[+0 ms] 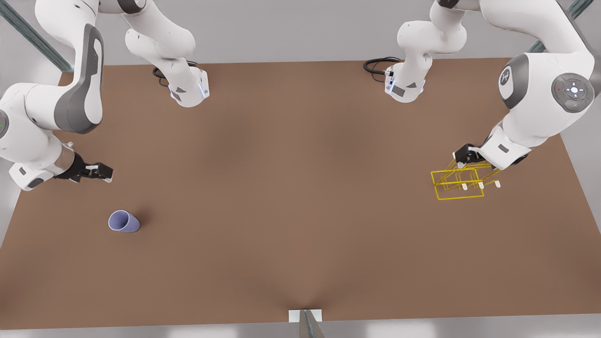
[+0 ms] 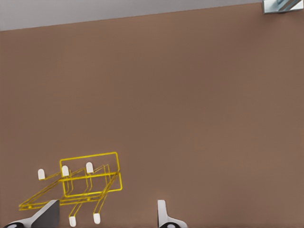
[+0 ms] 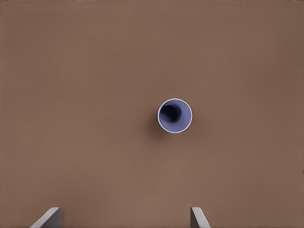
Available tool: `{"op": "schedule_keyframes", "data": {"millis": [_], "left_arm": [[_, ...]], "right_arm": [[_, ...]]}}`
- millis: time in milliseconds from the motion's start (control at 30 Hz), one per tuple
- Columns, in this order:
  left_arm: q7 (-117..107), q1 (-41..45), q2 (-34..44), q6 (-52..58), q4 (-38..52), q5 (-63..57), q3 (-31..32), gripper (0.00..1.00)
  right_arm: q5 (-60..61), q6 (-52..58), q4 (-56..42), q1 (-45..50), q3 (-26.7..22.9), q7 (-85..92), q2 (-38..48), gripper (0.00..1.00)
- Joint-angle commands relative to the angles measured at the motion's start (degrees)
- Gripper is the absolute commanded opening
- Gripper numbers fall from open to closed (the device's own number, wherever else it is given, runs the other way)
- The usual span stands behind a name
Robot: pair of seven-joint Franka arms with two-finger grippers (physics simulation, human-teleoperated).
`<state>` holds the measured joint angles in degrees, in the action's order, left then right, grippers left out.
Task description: Place the cup on the cup holder
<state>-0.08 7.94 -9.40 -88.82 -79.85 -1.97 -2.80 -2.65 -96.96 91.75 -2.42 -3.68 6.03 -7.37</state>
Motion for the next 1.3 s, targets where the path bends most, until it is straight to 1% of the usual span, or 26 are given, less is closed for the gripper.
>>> {"op": "schedule_keyframes", "data": {"millis": [0,67,167,233,367,433,500,567,633,733,900,967,1033,1267], "left_arm": [[0.34,-0.03,-0.27,-0.74,0.05,-0.05,-0.02,1.00],[0.52,-0.03,-1.14,-0.92,0.05,-0.13,-0.11,1.00],[0.52,-0.03,-1.93,-1.01,0.05,-0.84,-0.11,1.00],[0.52,-0.03,-1.94,-1.27,-0.04,-0.75,-0.11,1.00],[0.70,-0.03,-2.64,-1.44,-0.04,-0.75,-0.11,1.00],[0.70,-0.03,-2.64,-1.80,-0.04,-0.66,-0.11,1.00],[0.70,-0.03,-2.64,-2.06,-0.04,-0.75,-0.11,1.00],[0.61,-0.03,-2.64,-2.06,-0.04,-0.66,-0.02,1.00],[0.70,-0.03,-2.64,-2.06,-0.04,-0.66,-0.11,1.00],[0.34,-0.03,-2.64,-2.06,-0.04,-0.66,-0.11,1.00],[0.34,-0.03,-2.90,-2.06,-0.04,-0.66,-0.10,1.00],[0.26,0.06,-2.90,-2.06,-0.04,-0.75,-0.11,1.00],[0.08,0.06,-2.81,-2.06,-0.04,-0.75,-0.02,1.00],[-0.01,0.15,-2.55,-1.89,-0.04,-0.75,-0.02,1.00]], "right_arm": [[0.02,-1.83,-0.08,0.14,-0.01,1.44,-0.10,1.00],[-0.07,-3.94,1.50,0.05,-0.36,1.53,-0.45,1.00],[-1.38,-6.13,1.06,0.22,-1.07,2.05,-3.44,1.00],[-2.80,-8.15,1.06,0.14,-1.15,2.14,-7.22,1.00],[-2.80,-11.67,1.68,-0.48,-1.77,2.23,-11.96,1.00],[-2.88,-18.08,6.24,-0.66,-2.38,2.49,-12.41,1.00],[-2.97,-21.70,8.10,-0.66,-2.56,2.58,-13.37,1.00],[-4.20,-24.86,8.27,-0.66,-2.82,3.19,-15.22,1.00],[-4.38,-29.43,7.83,-0.48,-4.49,6.18,-16.98,1.00],[-4.38,-34.44,8.18,-0.48,-4.58,6.10,-19.88,1.00],[-4.29,-36.81,9.15,-0.48,-4.58,6.01,-21.81,1.00],[-4.29,-40.59,11.43,-0.74,-4.58,6.01,-22.25,1.00],[-4.29,-42.00,11.79,-1.01,-4.58,6.10,-23.13,1.00],[-4.03,-41.83,11.79,-1.01,-4.41,5.48,-22.78,1.00]]}}
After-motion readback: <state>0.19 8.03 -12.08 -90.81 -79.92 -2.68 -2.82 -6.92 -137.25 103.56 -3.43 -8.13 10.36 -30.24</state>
